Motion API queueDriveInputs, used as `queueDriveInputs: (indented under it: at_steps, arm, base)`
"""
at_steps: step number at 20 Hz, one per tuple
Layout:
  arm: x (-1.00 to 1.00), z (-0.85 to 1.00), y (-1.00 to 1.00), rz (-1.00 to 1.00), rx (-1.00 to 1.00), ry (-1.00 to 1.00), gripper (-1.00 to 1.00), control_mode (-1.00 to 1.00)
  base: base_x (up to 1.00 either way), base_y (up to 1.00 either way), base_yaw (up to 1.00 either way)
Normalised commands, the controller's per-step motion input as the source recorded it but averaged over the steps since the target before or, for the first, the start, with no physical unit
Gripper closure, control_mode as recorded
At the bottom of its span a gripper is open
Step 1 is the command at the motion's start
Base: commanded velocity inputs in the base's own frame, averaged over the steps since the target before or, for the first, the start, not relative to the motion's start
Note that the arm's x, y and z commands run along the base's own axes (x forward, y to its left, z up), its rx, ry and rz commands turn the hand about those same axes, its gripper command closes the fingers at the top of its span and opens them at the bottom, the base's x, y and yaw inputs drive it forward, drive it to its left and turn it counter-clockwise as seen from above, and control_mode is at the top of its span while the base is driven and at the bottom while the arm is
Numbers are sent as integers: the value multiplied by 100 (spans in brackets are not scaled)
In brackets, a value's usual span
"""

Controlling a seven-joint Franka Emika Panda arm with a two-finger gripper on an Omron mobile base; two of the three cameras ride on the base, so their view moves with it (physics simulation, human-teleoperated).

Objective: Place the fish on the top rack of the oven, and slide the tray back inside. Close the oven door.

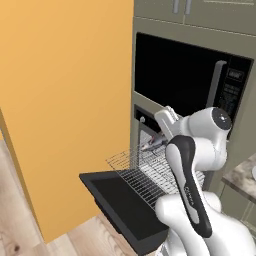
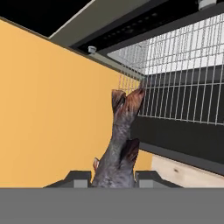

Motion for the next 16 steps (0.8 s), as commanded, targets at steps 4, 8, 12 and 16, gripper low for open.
queueDriveInputs:
  at_steps: [4,8,12,16]
  arm:
    - [5,-14,15,0,-3,6,100,-100]
    - [7,-18,9,0,-5,17,100,-100]
    - [19,-35,6,0,-7,18,100,-100]
    - [44,-38,1,-1,-5,14,100,-100]
  base:
    - [0,0,0]
    - [0,0,0]
    - [0,0,0]
    - [0,0,0]
